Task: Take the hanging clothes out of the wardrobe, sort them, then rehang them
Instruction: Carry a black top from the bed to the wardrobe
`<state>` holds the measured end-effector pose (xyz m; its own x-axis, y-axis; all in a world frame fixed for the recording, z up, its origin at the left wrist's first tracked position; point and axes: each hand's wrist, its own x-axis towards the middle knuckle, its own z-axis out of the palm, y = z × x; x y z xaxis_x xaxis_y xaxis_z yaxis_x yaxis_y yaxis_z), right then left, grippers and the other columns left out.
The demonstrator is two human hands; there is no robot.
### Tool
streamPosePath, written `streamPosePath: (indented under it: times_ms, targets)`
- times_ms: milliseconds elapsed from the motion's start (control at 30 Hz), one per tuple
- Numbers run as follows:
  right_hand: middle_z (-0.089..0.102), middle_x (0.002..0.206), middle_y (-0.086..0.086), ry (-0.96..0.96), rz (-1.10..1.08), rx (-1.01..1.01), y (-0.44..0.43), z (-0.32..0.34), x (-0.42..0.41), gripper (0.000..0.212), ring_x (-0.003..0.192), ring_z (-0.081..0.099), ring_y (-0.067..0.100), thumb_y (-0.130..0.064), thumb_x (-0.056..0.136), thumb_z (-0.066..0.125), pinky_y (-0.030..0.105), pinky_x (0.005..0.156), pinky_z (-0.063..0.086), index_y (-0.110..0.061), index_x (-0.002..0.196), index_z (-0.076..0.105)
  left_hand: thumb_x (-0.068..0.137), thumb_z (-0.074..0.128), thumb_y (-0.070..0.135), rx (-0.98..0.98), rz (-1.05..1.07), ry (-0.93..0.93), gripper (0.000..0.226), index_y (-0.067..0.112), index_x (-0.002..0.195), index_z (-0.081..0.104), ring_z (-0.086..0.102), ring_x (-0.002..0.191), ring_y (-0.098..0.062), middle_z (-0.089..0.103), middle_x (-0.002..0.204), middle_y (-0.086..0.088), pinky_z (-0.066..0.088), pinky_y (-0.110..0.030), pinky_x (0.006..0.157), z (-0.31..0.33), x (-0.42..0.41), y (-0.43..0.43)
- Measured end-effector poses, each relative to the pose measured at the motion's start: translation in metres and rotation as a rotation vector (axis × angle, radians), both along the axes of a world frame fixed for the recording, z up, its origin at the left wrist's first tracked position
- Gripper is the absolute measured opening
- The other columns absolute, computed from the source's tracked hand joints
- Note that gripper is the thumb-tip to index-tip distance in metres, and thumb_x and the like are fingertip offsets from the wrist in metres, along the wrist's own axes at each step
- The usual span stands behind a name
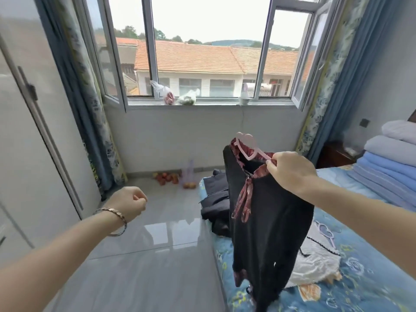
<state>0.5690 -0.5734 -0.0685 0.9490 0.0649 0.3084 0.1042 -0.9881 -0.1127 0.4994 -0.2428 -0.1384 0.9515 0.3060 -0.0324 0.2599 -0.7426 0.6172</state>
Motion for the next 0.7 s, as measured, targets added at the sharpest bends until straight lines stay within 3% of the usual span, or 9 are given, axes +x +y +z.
streamPosePath:
  times_ms: [133, 233, 333, 433, 533, 700]
  targets:
    - [0.061, 0.102, 0.015, -0.142, 0.118, -0.053, 0.024, 0.049, -0.03, 0.033, 0.092, 0.06, 0.033, -0.025, 0.099, 0.039, 0.032, 0.073, 0.043, -0.003, 0.109, 0.062, 0.088, 0.05, 0.006, 0.007, 0.04, -0.023, 0.017, 0.014, 0.078, 0.061, 0.063, 0.068, -0.019, 0.067, 0.071, -0.002, 0.043, -0.019, 0.061, 0.02, -0.035, 0.018]
    - [0.061, 0.097, 0.012, -0.159, 0.256, -0.002, 0.047, 0.072, -0.035, 0.029, 0.082, 0.057, 0.029, -0.019, 0.099, 0.038, 0.031, 0.071, 0.044, -0.003, 0.104, 0.062, 0.088, 0.05, 0.003, 0.028, 0.049, -0.047, 0.015, 0.01, 0.082, 0.062, 0.062, 0.068, -0.02, 0.067, 0.075, -0.006, 0.043, -0.017, 0.063, 0.037, -0.055, 0.022]
    - [0.062, 0.093, 0.012, -0.018, 0.412, 0.054, 0.081, 0.079, -0.041, 0.024, 0.075, 0.054, 0.025, -0.014, 0.099, 0.036, 0.032, 0.068, 0.045, -0.005, 0.104, 0.058, 0.089, 0.049, 0.005, 0.073, 0.06, -0.036, 0.015, 0.012, 0.082, 0.061, 0.06, 0.066, -0.015, 0.067, 0.076, -0.004, 0.043, -0.018, 0.06, 0.051, -0.074, 0.03]
    - [0.055, 0.084, 0.006, 0.146, 0.578, 0.08, 0.12, 0.072, -0.056, 0.015, 0.062, 0.046, 0.017, -0.016, 0.098, 0.036, 0.028, 0.058, 0.038, -0.012, 0.09, 0.048, 0.088, 0.049, 0.01, 0.107, 0.127, -0.015, 0.017, 0.019, 0.078, 0.059, 0.063, 0.072, -0.016, 0.067, 0.074, 0.002, 0.049, -0.025, 0.072, 0.057, -0.094, 0.049]
    - [0.046, 0.073, -0.002, 0.305, 0.7, 0.117, 0.158, 0.06, -0.075, 0.027, 0.059, 0.04, 0.012, -0.019, 0.097, 0.036, 0.025, 0.051, 0.03, -0.022, 0.07, 0.036, 0.087, 0.05, 0.009, 0.111, 0.239, 0.012, 0.015, 0.017, 0.08, 0.06, 0.061, 0.077, -0.019, 0.068, 0.083, -0.003, 0.048, -0.026, 0.076, 0.06, -0.122, 0.07]
    - [0.043, 0.059, -0.003, 0.467, 0.882, 0.215, 0.217, 0.053, -0.109, 0.038, 0.052, 0.037, 0.013, -0.031, 0.097, 0.037, 0.025, 0.049, 0.028, -0.015, 0.063, 0.041, 0.087, 0.047, 0.01, 0.089, 0.491, 0.056, 0.016, 0.015, 0.082, 0.061, 0.065, 0.077, -0.022, 0.067, 0.08, -0.002, 0.047, -0.023, 0.07, 0.058, -0.183, 0.102]
